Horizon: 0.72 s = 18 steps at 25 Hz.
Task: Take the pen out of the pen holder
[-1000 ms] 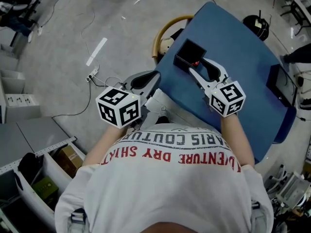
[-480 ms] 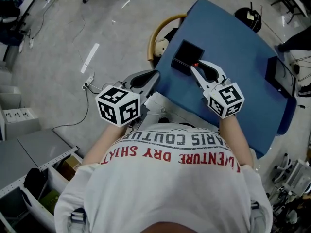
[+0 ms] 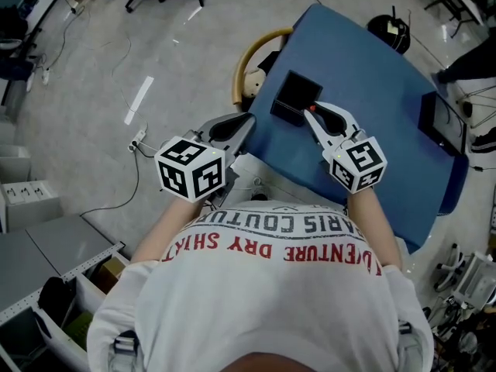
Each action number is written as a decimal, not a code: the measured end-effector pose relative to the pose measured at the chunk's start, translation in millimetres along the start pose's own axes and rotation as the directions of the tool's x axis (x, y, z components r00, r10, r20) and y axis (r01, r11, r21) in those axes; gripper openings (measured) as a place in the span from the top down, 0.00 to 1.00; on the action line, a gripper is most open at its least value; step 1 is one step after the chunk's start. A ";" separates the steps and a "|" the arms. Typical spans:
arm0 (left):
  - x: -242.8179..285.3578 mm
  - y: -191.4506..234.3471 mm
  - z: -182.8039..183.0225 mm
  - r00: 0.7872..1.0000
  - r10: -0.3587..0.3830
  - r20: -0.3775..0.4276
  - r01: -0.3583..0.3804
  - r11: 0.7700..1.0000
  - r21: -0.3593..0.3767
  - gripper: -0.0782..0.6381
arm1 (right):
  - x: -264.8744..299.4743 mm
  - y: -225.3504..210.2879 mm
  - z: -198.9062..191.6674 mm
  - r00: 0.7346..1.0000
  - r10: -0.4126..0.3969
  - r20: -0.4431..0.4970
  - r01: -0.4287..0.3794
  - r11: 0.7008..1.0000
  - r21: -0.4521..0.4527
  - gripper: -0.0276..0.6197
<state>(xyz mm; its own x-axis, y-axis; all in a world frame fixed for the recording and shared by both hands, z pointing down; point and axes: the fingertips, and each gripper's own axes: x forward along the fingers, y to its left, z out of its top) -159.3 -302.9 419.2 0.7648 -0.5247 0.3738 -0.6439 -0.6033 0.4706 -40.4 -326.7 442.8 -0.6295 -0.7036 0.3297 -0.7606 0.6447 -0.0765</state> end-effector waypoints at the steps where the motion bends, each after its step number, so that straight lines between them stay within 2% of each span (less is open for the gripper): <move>1: -0.3 0.5 1.9 1.000 0.000 0.003 0.000 1.000 0.001 0.84 | -0.2 0.0 1.7 1.000 -0.001 0.001 0.001 1.000 -0.002 0.84; 9: -4.1 -5.3 6.3 1.000 0.013 0.016 -0.013 1.000 0.009 0.84 | -6.0 -2.5 26.9 0.999 0.002 0.047 -0.001 1.000 -0.022 0.84; 18: -17.2 -32.4 12.3 0.998 0.040 0.058 -0.041 0.999 0.018 0.84 | -29.6 8.2 65.8 0.994 0.017 0.109 -0.006 0.995 -0.100 0.85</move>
<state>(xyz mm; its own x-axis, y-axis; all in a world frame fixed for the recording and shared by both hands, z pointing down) -151.9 -281.7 387.7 0.7359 -0.5823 0.3454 -0.6750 -0.5918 0.4405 -38.5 -320.3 370.5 -0.6559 -0.7210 0.2236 -0.7371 0.6755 0.0163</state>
